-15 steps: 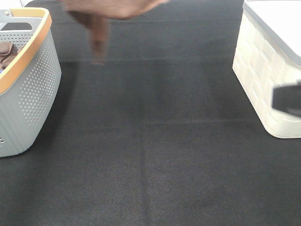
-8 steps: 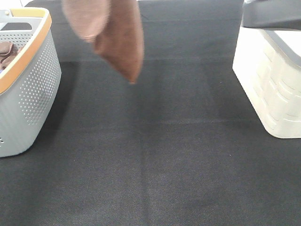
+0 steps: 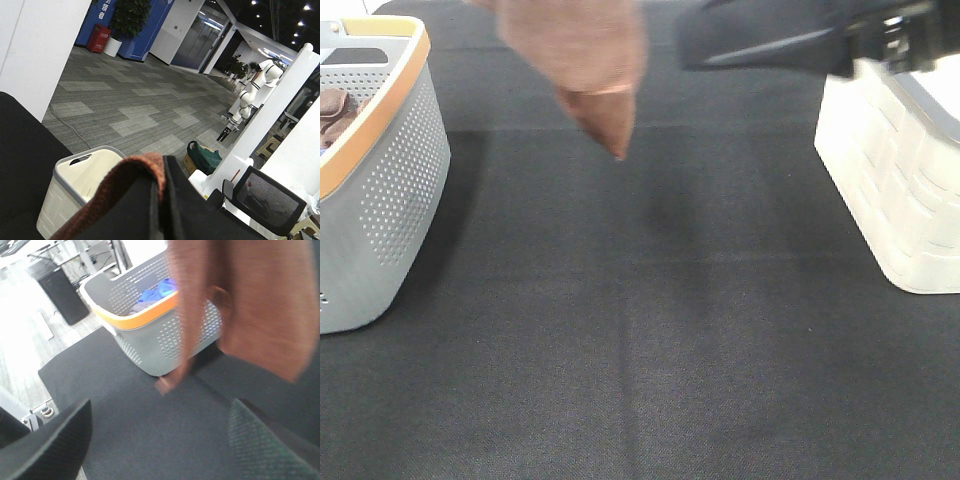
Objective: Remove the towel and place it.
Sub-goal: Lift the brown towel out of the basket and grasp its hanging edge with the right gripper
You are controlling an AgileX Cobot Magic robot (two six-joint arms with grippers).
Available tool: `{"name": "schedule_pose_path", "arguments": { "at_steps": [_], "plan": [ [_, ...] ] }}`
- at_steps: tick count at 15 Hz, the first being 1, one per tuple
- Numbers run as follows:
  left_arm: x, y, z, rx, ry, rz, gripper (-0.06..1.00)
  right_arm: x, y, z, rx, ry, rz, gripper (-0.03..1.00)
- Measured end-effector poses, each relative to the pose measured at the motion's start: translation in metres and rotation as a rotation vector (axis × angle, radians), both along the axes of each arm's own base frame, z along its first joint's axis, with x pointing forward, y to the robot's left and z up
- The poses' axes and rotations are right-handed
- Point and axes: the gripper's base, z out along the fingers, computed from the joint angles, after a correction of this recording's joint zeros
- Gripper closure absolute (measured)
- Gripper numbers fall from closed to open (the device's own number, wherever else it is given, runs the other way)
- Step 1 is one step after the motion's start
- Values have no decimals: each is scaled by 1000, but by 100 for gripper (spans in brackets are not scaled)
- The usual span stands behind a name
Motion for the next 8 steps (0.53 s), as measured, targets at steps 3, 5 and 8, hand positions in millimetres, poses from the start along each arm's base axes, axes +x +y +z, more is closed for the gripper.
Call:
{"name": "schedule_pose_path", "arguments": {
  "at_steps": [3,5,8],
  "plan": [
    [0,0,0,0,0,0,94,11,8,-3,2,-39,-62,24],
    [0,0,0,0,0,0,94,21,10,-9,-8,-39,-104,24],
    [0,0,0,-3,1,-1,94,32,17,-21,-1,29,-109,24]
  ]
}}
